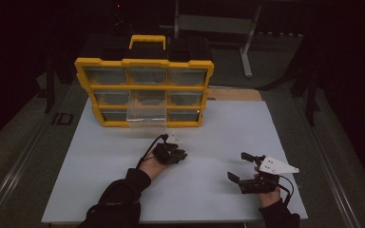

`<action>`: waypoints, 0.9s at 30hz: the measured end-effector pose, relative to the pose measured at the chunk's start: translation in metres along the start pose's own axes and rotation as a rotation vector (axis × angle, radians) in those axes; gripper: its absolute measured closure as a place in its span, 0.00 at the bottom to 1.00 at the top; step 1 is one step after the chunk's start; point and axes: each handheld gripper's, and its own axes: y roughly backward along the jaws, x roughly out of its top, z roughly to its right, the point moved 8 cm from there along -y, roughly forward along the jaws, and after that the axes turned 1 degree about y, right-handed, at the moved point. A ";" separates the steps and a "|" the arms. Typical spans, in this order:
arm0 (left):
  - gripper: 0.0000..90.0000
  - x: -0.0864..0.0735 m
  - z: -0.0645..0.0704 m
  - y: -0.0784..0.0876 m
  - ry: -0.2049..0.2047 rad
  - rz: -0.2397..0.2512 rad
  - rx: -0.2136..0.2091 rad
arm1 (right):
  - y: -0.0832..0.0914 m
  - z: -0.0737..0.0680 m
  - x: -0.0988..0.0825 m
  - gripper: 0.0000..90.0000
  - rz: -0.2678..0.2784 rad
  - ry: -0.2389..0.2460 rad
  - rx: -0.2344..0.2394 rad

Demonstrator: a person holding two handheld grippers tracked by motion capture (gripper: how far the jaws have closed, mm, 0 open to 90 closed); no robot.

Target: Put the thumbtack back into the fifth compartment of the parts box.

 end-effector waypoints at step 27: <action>0.94 0.011 0.010 0.017 -0.052 0.018 0.021 | 0.000 0.000 0.000 0.10 0.001 -0.004 -0.003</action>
